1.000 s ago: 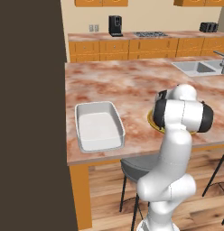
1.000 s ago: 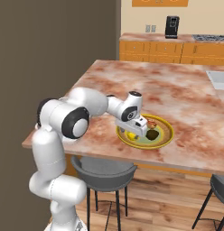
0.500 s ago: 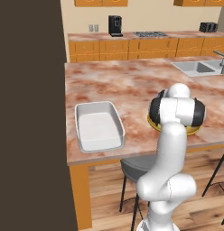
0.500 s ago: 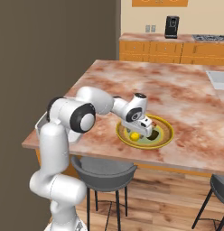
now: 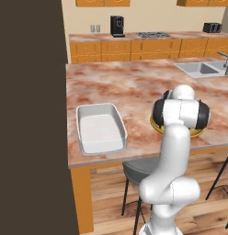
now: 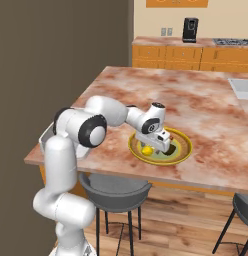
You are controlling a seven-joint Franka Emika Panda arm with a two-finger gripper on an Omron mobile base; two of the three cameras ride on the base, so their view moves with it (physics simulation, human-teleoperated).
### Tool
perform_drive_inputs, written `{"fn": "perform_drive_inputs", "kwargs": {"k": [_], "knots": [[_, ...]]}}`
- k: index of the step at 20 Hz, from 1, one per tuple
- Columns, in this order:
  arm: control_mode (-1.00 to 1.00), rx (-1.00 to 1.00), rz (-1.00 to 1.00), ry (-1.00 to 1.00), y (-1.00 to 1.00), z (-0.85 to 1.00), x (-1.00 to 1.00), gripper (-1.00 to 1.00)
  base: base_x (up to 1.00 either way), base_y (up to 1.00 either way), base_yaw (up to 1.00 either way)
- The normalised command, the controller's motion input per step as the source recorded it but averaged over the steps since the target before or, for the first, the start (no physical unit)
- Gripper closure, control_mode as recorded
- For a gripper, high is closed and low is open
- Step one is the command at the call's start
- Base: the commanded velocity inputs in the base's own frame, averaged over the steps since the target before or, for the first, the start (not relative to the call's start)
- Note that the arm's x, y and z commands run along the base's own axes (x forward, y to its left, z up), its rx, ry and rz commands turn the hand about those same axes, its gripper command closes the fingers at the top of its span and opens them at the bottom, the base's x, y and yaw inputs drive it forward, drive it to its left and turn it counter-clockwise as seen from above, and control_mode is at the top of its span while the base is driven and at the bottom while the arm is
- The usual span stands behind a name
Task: Place one cooked food and one vegetable from the large plate to each tupperware container.
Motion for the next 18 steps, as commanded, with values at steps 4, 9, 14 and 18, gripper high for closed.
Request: {"fn": "perform_drive_inputs", "kwargs": {"k": [4, 9, 14, 18], "knots": [[-1.0, 0.0, 0.0, 0.0, 0.36, 0.0, -0.18, -1.0, 0.0, 0.0, 0.0], [-1.0, 0.0, 0.0, 0.0, 0.15, 0.0, 0.0, 1.0, 0.0, 0.0, 0.0], [-1.0, 0.0, 0.0, 0.0, 0.0, 0.0, 0.0, 1.0, 0.0, 0.0, 0.0], [-1.0, 0.0, 0.01, -0.11, 0.25, 0.26, -0.09, 1.0, 0.0, 0.0, 0.0]]}}
